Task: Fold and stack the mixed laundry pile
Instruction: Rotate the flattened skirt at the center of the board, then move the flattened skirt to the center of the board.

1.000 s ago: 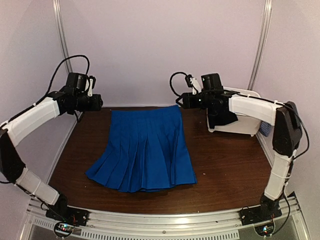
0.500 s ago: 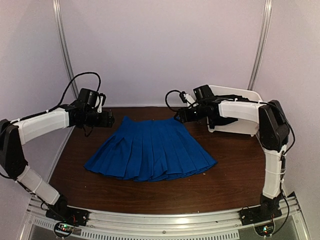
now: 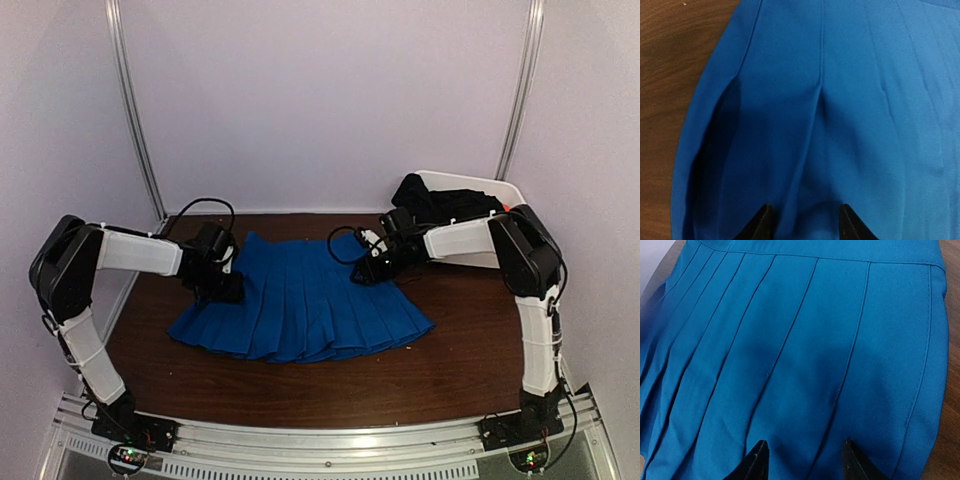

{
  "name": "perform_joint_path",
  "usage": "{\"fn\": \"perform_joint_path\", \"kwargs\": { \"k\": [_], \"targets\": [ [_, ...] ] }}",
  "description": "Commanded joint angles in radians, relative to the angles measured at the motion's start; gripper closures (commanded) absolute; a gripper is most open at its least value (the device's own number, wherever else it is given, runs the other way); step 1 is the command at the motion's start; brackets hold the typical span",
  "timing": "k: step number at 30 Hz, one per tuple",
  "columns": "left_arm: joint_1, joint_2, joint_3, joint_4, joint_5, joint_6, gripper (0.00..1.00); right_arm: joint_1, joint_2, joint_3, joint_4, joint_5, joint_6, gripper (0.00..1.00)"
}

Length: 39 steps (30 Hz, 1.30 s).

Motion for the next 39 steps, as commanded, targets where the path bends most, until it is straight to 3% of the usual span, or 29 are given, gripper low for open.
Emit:
{"fn": "perform_joint_path", "kwargs": {
  "k": [1,8,10,12,15,17,23,31,35,39],
  "targets": [
    [0.032,0.107,0.074,0.039,-0.010,-0.016,0.60,0.038,-0.030,-0.122,-0.005,-0.021,0.029,0.51],
    [0.089,0.285,0.263,0.006,-0.017,0.035,0.65,0.226,-0.104,-0.280,0.182,-0.123,0.227,0.48],
    [0.097,0.351,0.364,-0.009,-0.003,0.078,0.65,0.304,-0.142,-0.290,0.260,-0.175,0.307,0.46],
    [0.097,0.433,0.561,-0.061,0.028,0.133,0.63,0.362,-0.189,-0.272,0.315,-0.225,0.339,0.44],
    [0.084,0.527,0.791,-0.164,0.095,0.207,0.55,0.349,-0.265,-0.217,0.265,-0.212,0.299,0.41],
    [0.071,0.507,0.841,-0.192,0.068,0.241,0.48,0.284,-0.314,-0.219,0.254,-0.161,0.269,0.40],
    [0.064,0.327,0.678,-0.150,0.074,0.212,0.42,0.106,-0.221,-0.148,0.206,-0.142,0.205,0.43],
    [0.025,0.120,0.285,-0.051,0.035,0.146,0.41,0.117,-0.032,-0.025,0.186,-0.216,0.172,0.47],
    [0.025,0.112,0.170,0.011,0.030,0.125,0.44,0.125,-0.015,-0.046,0.180,-0.218,0.158,0.48],
    [0.021,0.211,0.190,0.057,0.048,0.136,0.50,0.125,-0.046,-0.168,0.227,-0.209,0.171,0.49]
  ]
}}
